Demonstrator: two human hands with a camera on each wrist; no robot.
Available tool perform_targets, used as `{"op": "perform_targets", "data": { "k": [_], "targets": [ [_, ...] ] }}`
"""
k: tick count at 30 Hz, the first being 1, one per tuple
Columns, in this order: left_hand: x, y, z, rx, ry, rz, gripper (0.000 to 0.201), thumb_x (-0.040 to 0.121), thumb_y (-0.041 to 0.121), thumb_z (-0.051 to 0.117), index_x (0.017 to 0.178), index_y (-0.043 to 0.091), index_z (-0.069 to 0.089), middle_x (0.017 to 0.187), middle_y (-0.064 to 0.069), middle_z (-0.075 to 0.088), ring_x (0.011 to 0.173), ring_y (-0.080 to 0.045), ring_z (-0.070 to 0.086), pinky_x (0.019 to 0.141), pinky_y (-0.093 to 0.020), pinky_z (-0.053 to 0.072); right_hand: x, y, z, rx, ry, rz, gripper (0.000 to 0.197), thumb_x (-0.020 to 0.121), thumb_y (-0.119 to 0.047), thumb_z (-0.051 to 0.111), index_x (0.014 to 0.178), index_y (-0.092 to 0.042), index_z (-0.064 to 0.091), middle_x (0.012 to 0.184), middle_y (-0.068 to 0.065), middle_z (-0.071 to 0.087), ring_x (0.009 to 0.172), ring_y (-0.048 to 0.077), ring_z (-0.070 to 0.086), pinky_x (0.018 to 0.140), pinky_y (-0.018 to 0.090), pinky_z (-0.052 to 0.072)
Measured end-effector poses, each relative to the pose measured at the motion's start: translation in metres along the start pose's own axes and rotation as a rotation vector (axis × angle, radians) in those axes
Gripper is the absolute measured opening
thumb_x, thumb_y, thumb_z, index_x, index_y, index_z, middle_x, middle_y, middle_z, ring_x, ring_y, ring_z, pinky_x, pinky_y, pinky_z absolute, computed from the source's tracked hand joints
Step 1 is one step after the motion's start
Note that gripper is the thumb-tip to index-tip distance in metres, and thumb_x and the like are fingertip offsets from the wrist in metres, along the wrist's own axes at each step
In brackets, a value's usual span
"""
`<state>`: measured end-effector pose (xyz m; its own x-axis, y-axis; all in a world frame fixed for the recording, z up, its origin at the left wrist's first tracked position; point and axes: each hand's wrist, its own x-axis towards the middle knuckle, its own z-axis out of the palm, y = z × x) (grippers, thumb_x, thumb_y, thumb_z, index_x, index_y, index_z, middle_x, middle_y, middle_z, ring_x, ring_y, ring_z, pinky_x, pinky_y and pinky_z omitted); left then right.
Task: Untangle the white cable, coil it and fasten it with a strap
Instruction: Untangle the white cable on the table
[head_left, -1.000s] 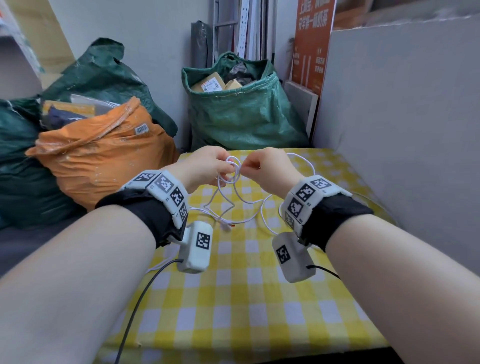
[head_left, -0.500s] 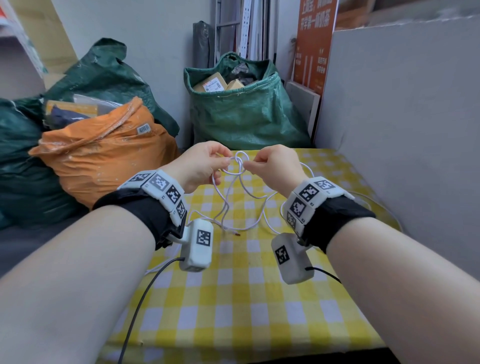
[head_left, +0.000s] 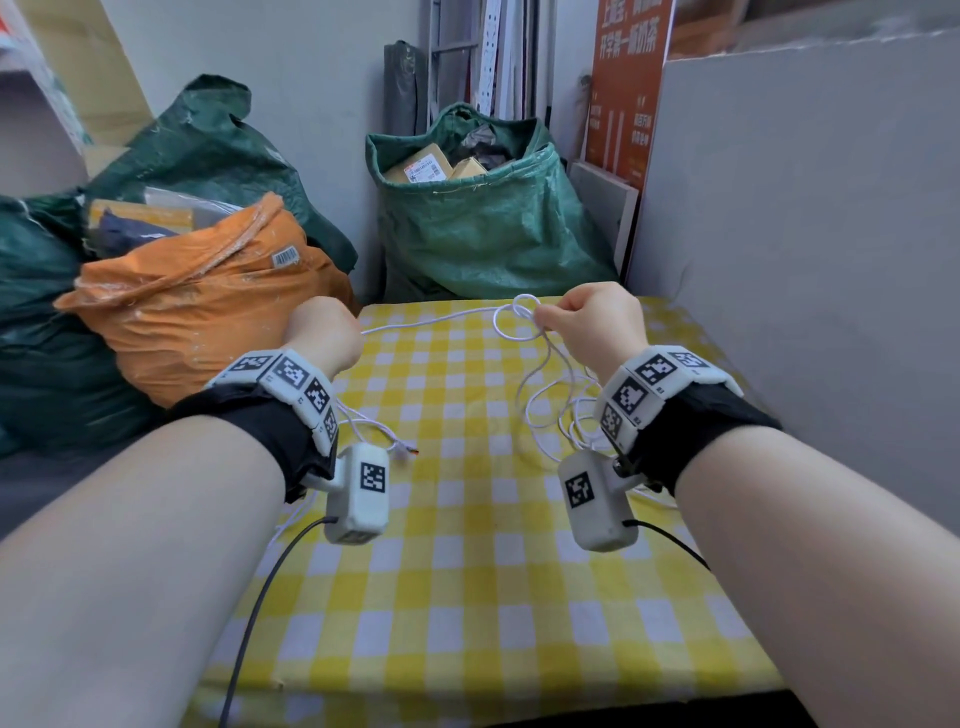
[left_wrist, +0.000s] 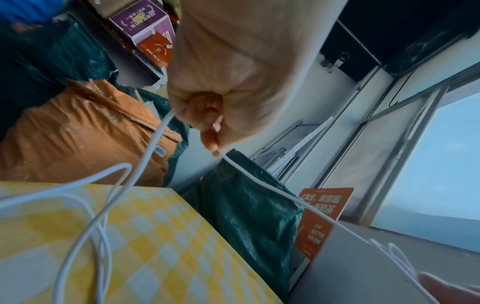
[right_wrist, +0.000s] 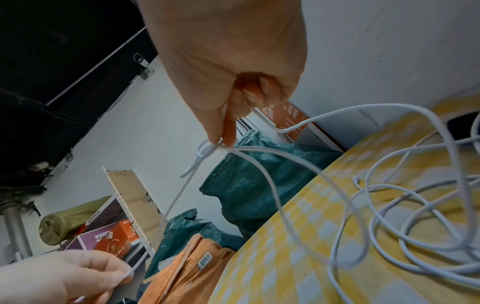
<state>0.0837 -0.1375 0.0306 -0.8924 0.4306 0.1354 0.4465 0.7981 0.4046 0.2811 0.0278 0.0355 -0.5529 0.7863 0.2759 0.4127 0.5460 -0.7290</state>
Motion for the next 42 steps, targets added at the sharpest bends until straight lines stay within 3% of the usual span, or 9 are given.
{"op": "perform_targets", "data": {
  "k": [8,11,14,17,21,24,30,36,42],
  "targets": [
    [-0.022,0.038,-0.003,-0.073,-0.164,0.344,0.043,0.095,0.017,0.048,0.138,0.014,0.045,0.14,-0.008,0.049,0.127,-0.024,0.047,0.097,-0.031,0.04,0.0,-0.009,0.009,0.005,-0.064,-0.064,0.022,0.08,-0.031,0.066,0.073,-0.01,0.072,0.053,-0.001,0.048,0.053,0.013,0.043,0.057,0.026,0.039],
    [-0.037,0.063,-0.005,-0.355,-0.247,0.459,0.038,0.095,0.018,0.05,0.134,0.019,0.051,0.126,-0.002,0.058,0.11,-0.007,0.056,0.078,-0.015,0.045,-0.002,-0.011,0.01,0.024,-0.095,-0.095,0.02,0.08,-0.032,0.067,0.073,-0.014,0.071,0.055,-0.003,0.05,0.052,0.01,0.042,0.057,0.025,0.038],
    [-0.042,0.072,-0.005,-0.539,-0.299,0.439,0.019,0.094,0.017,0.052,0.102,0.013,0.069,0.079,-0.003,0.058,0.066,-0.007,0.05,0.057,-0.016,0.038,-0.003,-0.01,0.007,0.032,-0.102,-0.098,0.02,0.081,-0.033,0.067,0.071,-0.015,0.069,0.055,-0.003,0.048,0.055,0.012,0.042,0.058,0.026,0.037],
    [-0.036,0.067,-0.004,-0.534,-0.19,0.365,0.026,0.095,0.024,0.051,0.076,0.017,0.067,0.071,-0.007,0.049,0.069,-0.019,0.042,0.061,-0.028,0.032,-0.001,-0.007,0.0,0.005,-0.071,-0.079,0.023,0.083,-0.031,0.065,0.063,-0.019,0.063,0.053,-0.004,0.048,0.057,0.013,0.044,0.059,0.025,0.038],
    [-0.02,0.046,-0.009,-0.542,0.039,0.097,0.026,0.097,0.02,0.045,0.083,0.013,0.065,0.08,-0.007,0.058,0.071,-0.022,0.05,0.06,-0.029,0.037,0.002,0.0,-0.007,-0.013,-0.01,-0.011,0.02,0.083,-0.029,0.062,0.07,-0.015,0.069,0.054,0.0,0.052,0.065,0.018,0.05,0.064,0.027,0.044],
    [-0.013,0.034,-0.011,-0.438,-0.04,0.001,0.03,0.097,0.014,0.044,0.068,0.018,0.05,0.08,-0.004,0.053,0.075,-0.02,0.049,0.068,-0.027,0.041,0.002,0.002,-0.007,-0.03,-0.032,-0.004,0.023,0.083,-0.029,0.062,0.078,-0.01,0.074,0.062,0.006,0.057,0.068,0.019,0.051,0.065,0.028,0.044],
    [-0.038,0.061,-0.008,-0.441,-0.186,0.441,0.03,0.09,0.016,0.058,0.118,0.024,0.056,0.11,0.001,0.059,0.098,-0.016,0.057,0.082,-0.029,0.048,-0.001,-0.007,-0.002,-0.088,-0.104,-0.028,0.024,0.085,-0.037,0.064,0.083,-0.015,0.074,0.069,0.003,0.062,0.073,0.017,0.054,0.066,0.024,0.04],
    [-0.052,0.086,-0.005,-0.188,-0.224,0.747,0.023,0.08,0.001,0.061,0.094,0.019,0.066,0.078,0.015,0.056,0.062,0.008,0.051,0.056,-0.003,0.035,-0.006,-0.017,-0.001,-0.058,-0.144,-0.052,0.034,0.08,-0.045,0.069,0.08,-0.011,0.072,0.063,0.001,0.056,0.063,0.014,0.048,0.053,0.027,0.037],
    [-0.055,0.087,0.001,-0.141,-0.019,0.805,0.009,0.078,0.01,0.071,0.087,0.013,0.07,0.075,0.007,0.059,0.075,-0.011,0.05,0.062,-0.018,0.032,-0.009,-0.022,-0.005,0.001,-0.233,-0.014,0.024,0.08,-0.033,0.068,0.086,-0.011,0.074,0.061,-0.004,0.051,0.057,0.007,0.043,0.049,0.023,0.034]
  ]
}}
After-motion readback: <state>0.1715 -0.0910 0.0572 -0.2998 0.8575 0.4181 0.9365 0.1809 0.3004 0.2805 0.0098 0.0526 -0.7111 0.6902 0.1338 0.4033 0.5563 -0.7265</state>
